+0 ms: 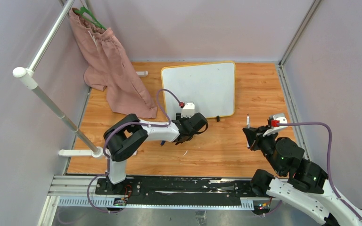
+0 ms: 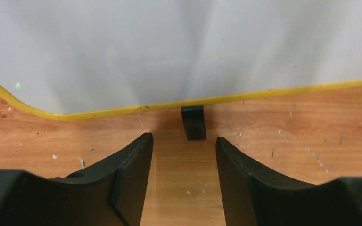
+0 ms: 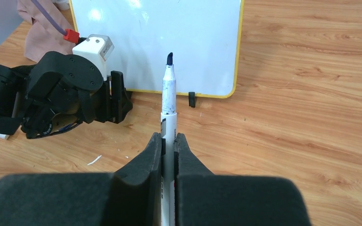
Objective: Write a sentence on the whiteboard
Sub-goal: Move the whiteboard to the center of the board, then adjust the whiteboard marker.
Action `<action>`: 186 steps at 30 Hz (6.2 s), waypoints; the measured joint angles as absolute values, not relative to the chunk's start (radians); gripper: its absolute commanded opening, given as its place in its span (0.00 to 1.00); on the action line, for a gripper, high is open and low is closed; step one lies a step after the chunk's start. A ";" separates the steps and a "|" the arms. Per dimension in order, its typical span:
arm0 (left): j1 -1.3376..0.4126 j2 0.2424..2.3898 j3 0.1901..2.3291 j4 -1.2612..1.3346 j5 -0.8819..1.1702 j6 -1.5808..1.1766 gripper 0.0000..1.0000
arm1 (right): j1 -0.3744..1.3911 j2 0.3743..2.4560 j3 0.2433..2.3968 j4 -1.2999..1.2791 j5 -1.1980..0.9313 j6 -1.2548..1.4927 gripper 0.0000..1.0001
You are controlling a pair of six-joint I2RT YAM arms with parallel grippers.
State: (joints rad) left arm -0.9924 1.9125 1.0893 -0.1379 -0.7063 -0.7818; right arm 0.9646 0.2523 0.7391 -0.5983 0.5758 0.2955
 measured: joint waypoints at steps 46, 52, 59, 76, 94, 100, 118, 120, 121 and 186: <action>-0.778 0.739 0.685 0.355 0.527 -0.716 0.88 | 0.964 0.793 0.944 -0.206 -0.417 0.225 0.00; -0.777 0.783 0.685 0.384 0.582 -0.726 0.81 | 0.964 0.826 0.946 -0.148 -0.476 0.250 0.00; -0.775 0.824 0.685 0.385 0.609 -0.728 0.55 | 0.965 0.859 0.969 -0.127 -0.525 0.255 0.00; -0.775 0.825 0.687 0.412 0.680 -0.733 0.00 | 0.964 0.898 1.000 -0.147 -0.558 0.237 0.00; -0.775 0.757 0.571 0.738 0.361 -0.967 0.00 | 0.964 0.758 0.934 0.034 -0.377 0.282 0.79; -0.775 0.796 0.553 0.920 0.229 -1.083 0.00 | 0.964 0.768 0.902 0.227 -0.276 0.369 0.78; -0.816 0.821 0.543 1.022 0.084 -1.182 0.00 | 0.964 0.946 0.913 0.521 -0.189 0.537 0.64; -0.818 0.821 0.543 1.019 0.078 -1.182 0.00 | 0.964 0.950 0.919 0.526 -0.189 0.540 0.58; -0.821 0.821 0.543 1.018 0.074 -1.182 0.00 | 0.964 0.951 0.921 0.532 -0.189 0.542 0.51; -0.900 0.824 0.544 0.962 -0.009 -1.132 0.00 | 0.964 0.949 0.975 0.437 -0.270 0.549 0.00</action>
State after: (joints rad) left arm -0.9005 0.8238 0.5438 0.9615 -0.0090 -1.1320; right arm 0.9642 0.9485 0.9752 0.4374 -0.2695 0.5488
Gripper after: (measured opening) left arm 0.113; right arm 0.153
